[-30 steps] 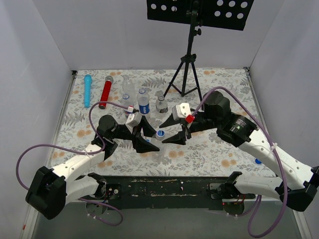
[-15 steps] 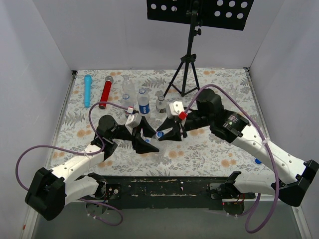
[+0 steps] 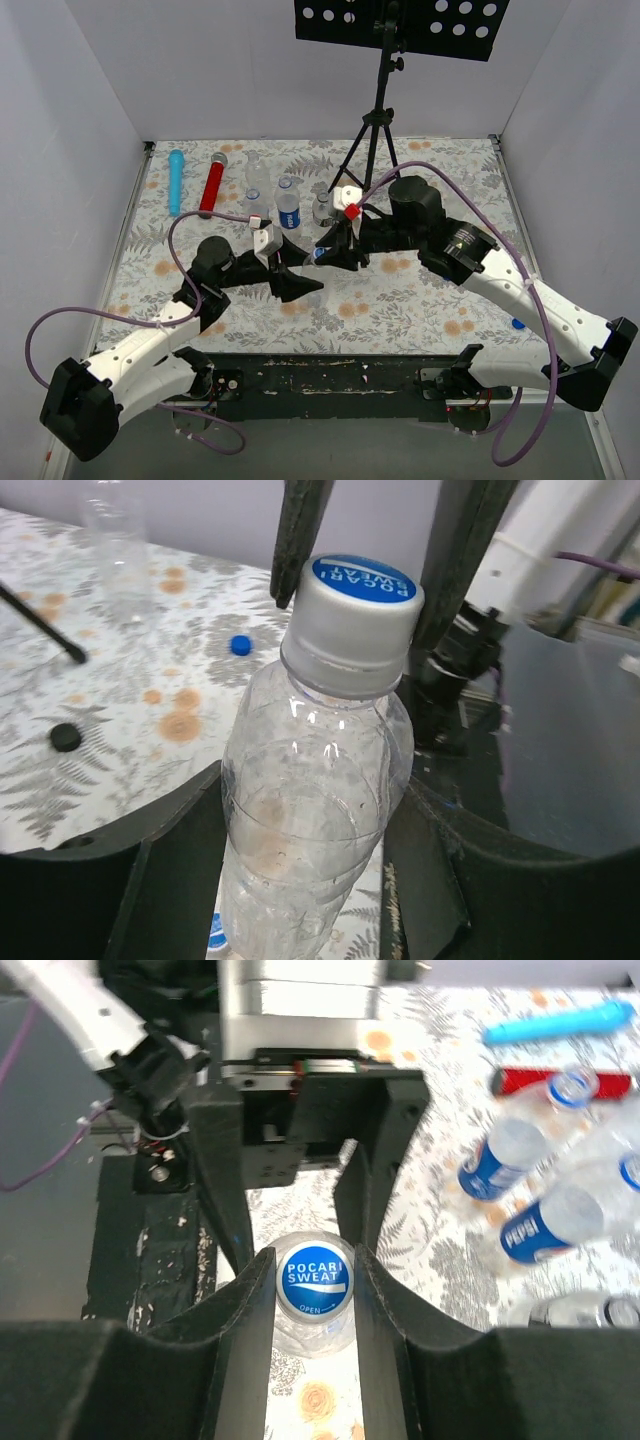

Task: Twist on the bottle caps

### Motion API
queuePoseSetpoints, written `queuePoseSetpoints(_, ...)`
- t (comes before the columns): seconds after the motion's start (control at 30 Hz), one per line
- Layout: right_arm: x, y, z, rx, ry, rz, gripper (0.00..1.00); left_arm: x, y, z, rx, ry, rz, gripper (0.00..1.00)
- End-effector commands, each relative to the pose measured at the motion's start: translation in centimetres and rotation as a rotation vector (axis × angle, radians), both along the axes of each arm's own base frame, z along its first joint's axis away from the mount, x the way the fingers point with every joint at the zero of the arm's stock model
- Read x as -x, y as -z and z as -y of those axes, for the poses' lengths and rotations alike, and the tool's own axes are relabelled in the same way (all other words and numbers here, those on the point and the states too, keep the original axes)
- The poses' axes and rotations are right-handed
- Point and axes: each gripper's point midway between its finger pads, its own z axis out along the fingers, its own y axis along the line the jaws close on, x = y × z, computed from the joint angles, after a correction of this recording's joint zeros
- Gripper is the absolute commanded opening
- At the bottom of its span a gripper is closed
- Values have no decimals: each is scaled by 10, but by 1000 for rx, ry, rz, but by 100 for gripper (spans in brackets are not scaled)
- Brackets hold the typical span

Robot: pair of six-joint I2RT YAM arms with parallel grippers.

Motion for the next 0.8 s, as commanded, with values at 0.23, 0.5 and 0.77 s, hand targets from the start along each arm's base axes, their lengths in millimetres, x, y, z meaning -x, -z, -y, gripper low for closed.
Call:
queuePoseSetpoints(0.23,-26,41,-5,107,413,-235,1,-69,-21,-27,5,-564,132,15)
queuePoseSetpoints(0.5,-23,-14,-6,-75,412,-237,64,-67,-20,-23,5,-543,116,16)
queuePoseSetpoints(0.77,-30,-31,-5,-157,443,-210,73,-64,-19,-20,3,-513,111,17)
